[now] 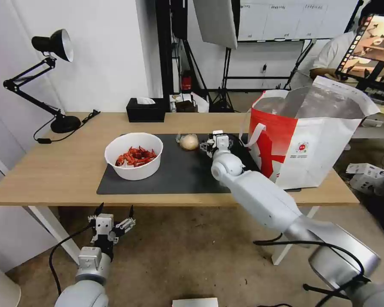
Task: Pick up the trash from the table and place it into the takeout bag.
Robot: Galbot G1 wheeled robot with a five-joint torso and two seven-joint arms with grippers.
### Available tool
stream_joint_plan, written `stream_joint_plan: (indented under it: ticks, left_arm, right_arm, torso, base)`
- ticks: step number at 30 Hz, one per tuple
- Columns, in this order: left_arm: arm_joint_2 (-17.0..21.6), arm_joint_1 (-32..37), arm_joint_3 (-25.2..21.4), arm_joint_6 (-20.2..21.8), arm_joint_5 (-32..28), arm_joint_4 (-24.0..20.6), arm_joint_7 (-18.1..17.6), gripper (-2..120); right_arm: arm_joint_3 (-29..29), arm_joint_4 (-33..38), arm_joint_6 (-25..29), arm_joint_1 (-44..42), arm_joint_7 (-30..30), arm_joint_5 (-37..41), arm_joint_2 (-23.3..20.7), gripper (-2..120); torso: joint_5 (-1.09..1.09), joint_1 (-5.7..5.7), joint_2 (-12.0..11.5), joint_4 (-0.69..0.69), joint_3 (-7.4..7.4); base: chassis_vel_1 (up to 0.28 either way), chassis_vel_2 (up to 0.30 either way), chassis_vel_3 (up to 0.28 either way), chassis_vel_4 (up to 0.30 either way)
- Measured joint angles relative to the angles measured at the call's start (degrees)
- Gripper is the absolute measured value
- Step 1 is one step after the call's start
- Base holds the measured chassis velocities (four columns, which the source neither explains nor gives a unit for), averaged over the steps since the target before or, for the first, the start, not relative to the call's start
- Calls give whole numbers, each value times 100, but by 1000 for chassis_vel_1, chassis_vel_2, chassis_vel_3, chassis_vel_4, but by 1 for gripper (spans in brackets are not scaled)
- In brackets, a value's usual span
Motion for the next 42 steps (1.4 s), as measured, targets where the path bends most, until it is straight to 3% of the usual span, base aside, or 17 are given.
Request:
stream_joint_plan:
  ticks: [9, 39, 42]
  left_arm:
    - [-52, -15, 56, -28, 18, 42, 13, 100]
    - [-1, 22, 136, -12, 17, 8, 21, 100]
    - [18, 24, 135, -9, 16, 3, 20, 100]
  right_arm:
    - [226, -687, -193, 183, -58, -269, 400, 100]
    - [463, -696, -799, 98, 290, -289, 562, 100]
    - [473, -623, -733, 18, 292, -282, 562, 89]
  torso:
    - [1, 0, 0, 0, 0]
    - [1, -1, 1, 0, 0]
    - [1, -1, 1, 0, -1]
  base:
    - [0, 0, 0, 0]
    - [0, 0, 0, 0]
    - [0, 0, 0, 0]
